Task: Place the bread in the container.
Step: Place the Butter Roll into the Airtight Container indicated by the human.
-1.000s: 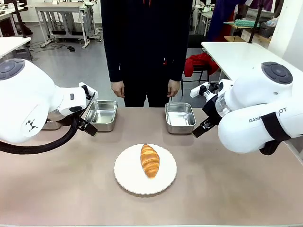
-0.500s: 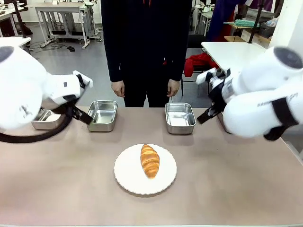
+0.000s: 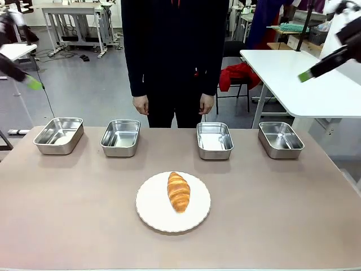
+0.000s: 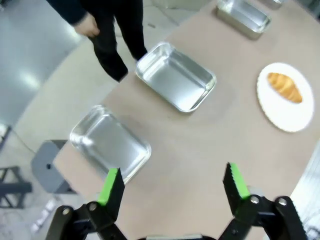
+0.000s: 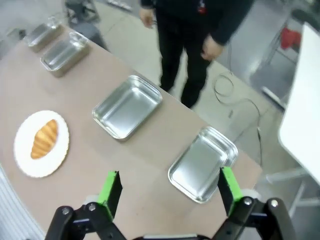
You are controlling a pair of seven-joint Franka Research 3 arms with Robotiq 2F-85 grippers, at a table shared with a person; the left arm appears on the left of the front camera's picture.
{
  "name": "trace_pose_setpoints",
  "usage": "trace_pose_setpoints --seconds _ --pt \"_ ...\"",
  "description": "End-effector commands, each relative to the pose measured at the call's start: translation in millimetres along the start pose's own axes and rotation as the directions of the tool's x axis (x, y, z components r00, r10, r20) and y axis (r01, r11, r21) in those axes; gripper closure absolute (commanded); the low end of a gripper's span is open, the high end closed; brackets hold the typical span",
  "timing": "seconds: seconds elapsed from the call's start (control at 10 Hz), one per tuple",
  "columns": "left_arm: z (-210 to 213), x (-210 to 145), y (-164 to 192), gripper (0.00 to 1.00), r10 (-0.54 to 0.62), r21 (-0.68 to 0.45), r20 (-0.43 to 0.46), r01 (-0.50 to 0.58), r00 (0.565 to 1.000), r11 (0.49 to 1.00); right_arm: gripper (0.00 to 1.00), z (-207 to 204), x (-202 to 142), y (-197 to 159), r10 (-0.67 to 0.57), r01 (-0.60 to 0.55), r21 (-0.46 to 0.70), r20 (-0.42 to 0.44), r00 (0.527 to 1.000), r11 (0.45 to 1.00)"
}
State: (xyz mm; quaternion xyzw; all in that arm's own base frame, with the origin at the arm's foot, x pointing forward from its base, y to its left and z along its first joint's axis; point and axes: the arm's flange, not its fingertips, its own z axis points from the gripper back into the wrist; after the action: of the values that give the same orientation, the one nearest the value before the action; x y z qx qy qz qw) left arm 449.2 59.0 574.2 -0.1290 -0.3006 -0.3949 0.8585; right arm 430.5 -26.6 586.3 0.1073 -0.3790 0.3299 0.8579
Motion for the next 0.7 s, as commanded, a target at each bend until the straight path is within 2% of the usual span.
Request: trace_pose_setpoints --seconds 0.0,0.1,0.2,0.3,0.4,0.6 --pt "20.0 -27.9 53.9 0.00 -0.030 -0.110 0.081 0.039 0.996 0.993 0.00 -0.6 -13.4 -32.4 0.048 -0.048 0.123 -0.002 0.999 0.991" --pt "27.0 -42.1 77.8 0.00 -0.062 -0.189 0.174 0.095 0.983 0.977 0.00 -2.2 -20.7 -42.6 0.033 -0.030 0.079 -0.037 0.999 0.996" --pt "24.4 -48.1 89.9 0.00 -0.054 -0.185 0.187 0.090 0.981 0.979 0.00 -4.3 -27.7 -52.7 0.026 -0.024 0.064 -0.036 0.999 0.998" --pt "22.1 -46.9 86.9 0.00 -0.088 -0.108 0.204 0.112 0.975 0.988 0.00 -8.3 -33.8 -56.2 0.013 -0.012 0.040 -0.012 1.000 0.999" --pt "45.0 -58.0 63.8 0.00 -0.064 -0.114 0.173 0.084 0.983 0.990 0.00 5.9 -33.3 -41.6 0.024 -0.023 0.087 -0.014 1.000 0.996" --pt "45.0 -58.0 63.8 0.00 -0.064 -0.114 0.173 0.084 0.983 0.990 0.00 5.9 -33.3 -41.6 0.024 -0.023 0.087 -0.014 1.000 0.996"
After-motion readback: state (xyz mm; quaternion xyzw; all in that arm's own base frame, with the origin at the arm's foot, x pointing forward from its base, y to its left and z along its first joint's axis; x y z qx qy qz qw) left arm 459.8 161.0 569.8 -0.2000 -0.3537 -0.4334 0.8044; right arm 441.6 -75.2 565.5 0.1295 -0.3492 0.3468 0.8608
